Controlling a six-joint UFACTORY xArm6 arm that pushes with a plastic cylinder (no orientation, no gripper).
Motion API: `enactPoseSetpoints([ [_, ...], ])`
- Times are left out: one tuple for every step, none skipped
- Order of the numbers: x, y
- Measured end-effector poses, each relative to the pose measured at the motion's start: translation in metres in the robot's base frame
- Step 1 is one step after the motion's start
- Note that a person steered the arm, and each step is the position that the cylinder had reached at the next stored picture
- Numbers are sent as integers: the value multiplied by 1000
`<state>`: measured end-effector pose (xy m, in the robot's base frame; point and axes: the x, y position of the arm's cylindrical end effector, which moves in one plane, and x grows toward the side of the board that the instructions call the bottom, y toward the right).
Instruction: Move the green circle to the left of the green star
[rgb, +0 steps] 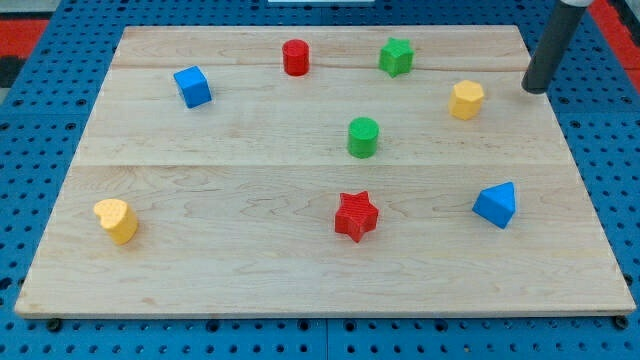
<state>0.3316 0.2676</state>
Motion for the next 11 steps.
enactPoseSetpoints([
  [35, 0],
  [93, -29],
  [121, -96],
  [122, -172],
  [100, -210],
  [75, -253],
  [32, -262],
  [-15, -254],
  [-43, -254],
  [-48, -254],
  [-52, -254],
])
